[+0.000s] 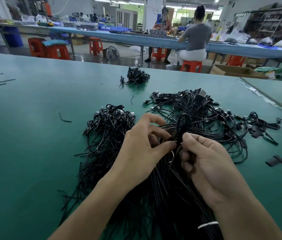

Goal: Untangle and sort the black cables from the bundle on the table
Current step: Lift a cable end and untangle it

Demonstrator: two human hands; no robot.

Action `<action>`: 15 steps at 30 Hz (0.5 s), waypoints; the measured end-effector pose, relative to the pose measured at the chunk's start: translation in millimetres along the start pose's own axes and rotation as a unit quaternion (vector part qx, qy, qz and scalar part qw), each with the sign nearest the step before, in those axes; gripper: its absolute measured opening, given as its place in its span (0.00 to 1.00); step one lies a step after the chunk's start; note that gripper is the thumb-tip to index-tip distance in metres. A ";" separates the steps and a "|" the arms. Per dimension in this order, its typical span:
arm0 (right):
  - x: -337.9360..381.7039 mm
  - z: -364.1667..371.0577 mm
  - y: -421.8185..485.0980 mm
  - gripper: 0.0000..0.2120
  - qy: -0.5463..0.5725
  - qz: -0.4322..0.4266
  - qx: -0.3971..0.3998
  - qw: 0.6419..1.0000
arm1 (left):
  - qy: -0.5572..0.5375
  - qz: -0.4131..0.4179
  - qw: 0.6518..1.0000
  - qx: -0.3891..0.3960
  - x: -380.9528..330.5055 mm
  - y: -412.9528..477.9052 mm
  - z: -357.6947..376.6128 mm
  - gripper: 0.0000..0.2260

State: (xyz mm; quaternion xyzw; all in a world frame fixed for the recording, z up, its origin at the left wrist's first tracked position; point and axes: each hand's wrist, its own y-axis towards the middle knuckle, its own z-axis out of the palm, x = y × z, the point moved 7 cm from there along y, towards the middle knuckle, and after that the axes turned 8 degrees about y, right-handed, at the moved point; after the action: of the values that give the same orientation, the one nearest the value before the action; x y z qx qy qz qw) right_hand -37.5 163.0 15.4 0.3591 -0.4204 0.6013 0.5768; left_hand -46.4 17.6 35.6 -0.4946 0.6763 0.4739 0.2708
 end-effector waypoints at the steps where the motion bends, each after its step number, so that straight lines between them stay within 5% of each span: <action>1: 2.4 1.0 -0.6 0.19 -0.024 -0.019 0.003 1.000 | 0.016 0.004 1.000 -0.008 -0.3 -0.2 -0.7 0.16; 7: 0.5 22.6 -9.5 0.12 -0.127 -0.074 0.061 0.987 | 0.025 -0.020 0.997 -0.076 5.8 -0.3 -11.2 0.09; 12: -19.5 31.2 -11.9 0.10 -0.098 -0.015 0.060 0.993 | -0.075 -0.057 0.994 -0.048 10.9 4.3 -13.3 0.05; 15: -19.0 26.4 -9.4 0.10 -0.093 -0.008 0.054 0.994 | -0.124 -0.056 0.991 0.000 6.6 3.7 -2.7 0.12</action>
State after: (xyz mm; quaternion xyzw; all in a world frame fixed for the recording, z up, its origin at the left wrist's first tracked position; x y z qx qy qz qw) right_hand -28.1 131.1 9.0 0.4473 -0.4359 0.5831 0.5196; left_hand -52.0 12.6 32.6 -0.4687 0.6089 0.5158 0.3787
